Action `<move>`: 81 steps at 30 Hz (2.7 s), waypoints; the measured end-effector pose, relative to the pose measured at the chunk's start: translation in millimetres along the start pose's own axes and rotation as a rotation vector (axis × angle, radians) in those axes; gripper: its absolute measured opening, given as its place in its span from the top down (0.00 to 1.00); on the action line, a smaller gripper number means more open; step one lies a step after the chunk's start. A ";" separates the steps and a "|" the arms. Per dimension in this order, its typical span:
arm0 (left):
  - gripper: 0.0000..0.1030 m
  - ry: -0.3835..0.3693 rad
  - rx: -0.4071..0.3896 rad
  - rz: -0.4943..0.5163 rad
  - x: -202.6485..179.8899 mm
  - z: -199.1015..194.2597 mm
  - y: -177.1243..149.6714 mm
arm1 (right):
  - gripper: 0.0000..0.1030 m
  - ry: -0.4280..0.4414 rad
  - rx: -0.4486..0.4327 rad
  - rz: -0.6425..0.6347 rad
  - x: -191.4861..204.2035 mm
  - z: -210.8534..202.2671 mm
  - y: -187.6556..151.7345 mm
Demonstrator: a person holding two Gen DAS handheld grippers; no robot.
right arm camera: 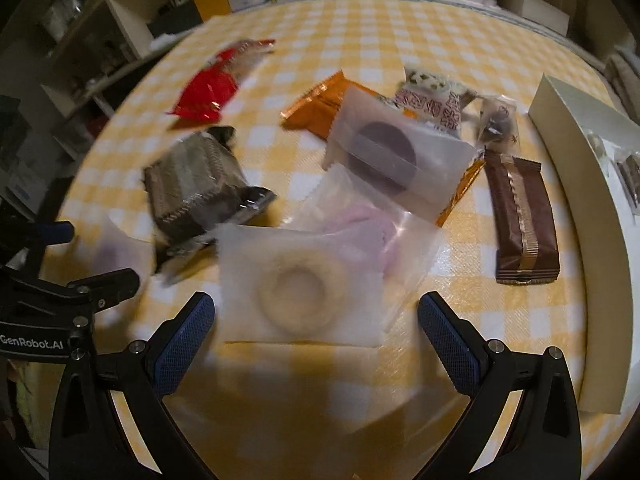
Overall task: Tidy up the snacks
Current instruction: 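Grasp the purple-ring cookie pouch with the left tool while the right grasps the beige-ring cookie pouch, then carry both cookie pouches over the white tray and open both tools to release them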
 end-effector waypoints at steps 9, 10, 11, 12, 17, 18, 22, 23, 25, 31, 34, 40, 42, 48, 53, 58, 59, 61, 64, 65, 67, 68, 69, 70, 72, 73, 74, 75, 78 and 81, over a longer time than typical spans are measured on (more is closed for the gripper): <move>0.27 -0.037 -0.005 0.001 -8.5 8.4 8.8 | 0.28 -0.051 -0.024 -0.024 -8.4 -3.5 1.5; 0.28 -0.037 -0.002 0.005 -9.1 10.9 10.5 | 0.30 -0.038 -0.022 -0.022 -8.2 -4.4 1.3; 0.29 -0.037 -0.002 0.010 -9.7 12.5 11.5 | 0.33 -0.033 -0.022 -0.021 -9.1 -5.8 1.1; 0.32 -0.042 -0.005 0.009 -12.1 10.9 9.6 | 0.35 -0.033 -0.027 -0.022 -10.7 -7.8 1.1; 0.38 -0.044 -0.040 -0.044 -1.9 3.6 5.4 | 0.65 -0.010 -0.040 -0.018 -16.0 -17.9 2.2; 0.38 -0.047 -0.050 -0.055 -1.2 0.8 5.6 | 0.82 -0.008 -0.039 -0.019 -17.1 -19.3 3.1; 0.39 -0.058 -0.098 -0.087 2.0 -12.9 5.0 | 0.89 0.008 -0.030 0.001 -24.0 -23.1 6.1; 0.39 -0.061 -0.113 -0.095 2.6 -16.6 5.7 | 0.89 0.005 -0.036 -0.002 -24.3 -24.7 6.3; 0.39 -0.064 -0.143 -0.105 1.7 -24.0 7.2 | 0.89 0.011 -0.046 0.000 -26.3 -30.2 6.0; 0.39 -0.076 -0.214 -0.144 0.1 -46.4 3.0 | 0.54 0.100 -0.067 0.012 -31.0 -36.1 15.2; 0.39 -0.088 -0.238 -0.171 2.5 -55.1 -2.5 | 0.50 0.099 -0.082 -0.059 -25.2 -34.3 21.5; 0.39 -0.134 -0.263 -0.214 12.3 -79.1 -14.5 | 0.41 0.156 -0.036 -0.253 -17.5 -23.1 34.0; 0.39 -0.138 -0.268 -0.217 13.6 -87.5 -18.7 | 0.41 0.201 0.006 -0.256 -23.2 -21.3 31.5; 0.39 -0.138 -0.259 -0.224 7.7 -92.2 -18.9 | 0.27 0.220 0.102 -0.168 -46.4 -19.0 5.6; 0.39 -0.140 -0.265 -0.231 6.0 -96.0 -19.2 | 0.22 0.303 0.141 -0.014 -45.8 -17.3 -15.7; 0.39 -0.155 -0.282 -0.263 9.4 -101.2 -21.6 | 0.22 0.357 0.107 0.195 -36.6 -19.8 -16.4; 0.39 -0.155 -0.285 -0.267 9.7 -101.7 -22.6 | 0.22 0.351 0.104 0.226 -35.7 -18.7 -15.0; 0.39 -0.159 -0.290 -0.278 11.9 -102.6 -24.1 | 0.22 0.336 0.101 0.344 -39.3 -12.4 -10.8; 0.39 -0.168 -0.293 -0.291 13.7 -103.3 -25.2 | 0.24 0.312 0.103 0.505 -47.3 -6.0 -4.5; 0.39 -0.171 -0.295 -0.295 14.1 -103.5 -25.5 | 0.25 0.299 0.105 0.530 -49.0 -5.0 -3.1; 0.39 -0.178 -0.296 -0.300 14.5 -104.0 -25.7 | 0.29 0.256 0.117 0.555 -48.5 -2.3 0.9; 0.39 -0.180 -0.298 -0.302 14.0 -104.5 -26.1 | 0.35 0.223 0.122 0.544 -47.4 -1.9 3.0; 0.39 -0.184 -0.300 -0.303 13.3 -105.2 -26.2 | 0.39 0.182 0.130 0.519 -44.7 -1.4 4.5; 0.39 -0.187 -0.303 -0.304 12.5 -106.2 -26.6 | 0.47 0.145 0.135 0.492 -43.1 -1.2 5.8; 0.39 -0.194 -0.313 -0.298 9.8 -110.0 -27.0 | 0.53 0.134 0.140 0.456 -40.8 -1.5 8.2; 0.39 -0.194 -0.319 -0.295 8.2 -112.2 -27.1 | 0.55 0.147 0.144 0.447 -41.4 -2.6 9.1; 0.39 -0.195 -0.327 -0.294 6.4 -115.5 -26.8 | 0.56 0.159 0.146 0.441 -42.5 -3.6 10.2; 0.39 -0.197 -0.334 -0.294 4.7 -118.4 -26.5 | 0.56 0.167 0.140 0.432 -44.3 -6.8 11.4; 0.39 -0.206 -0.363 -0.289 -2.6 -130.1 -25.9 | 0.56 0.171 0.084 0.371 -54.5 -28.6 15.4; 0.39 -0.213 -0.402 -0.274 -15.3 -147.8 -26.5 | 0.56 0.186 0.026 0.311 -61.9 -56.8 23.9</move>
Point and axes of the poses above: each gripper's, at about its wrist camera, not at the fingertips, and z roughly the way its jaws point, x to its left, y to its top, the point moved 4 cm from there along z, roughly the way its jaws point, and after that the axes turned 4 degrees about -y, right-handed, at the moved point
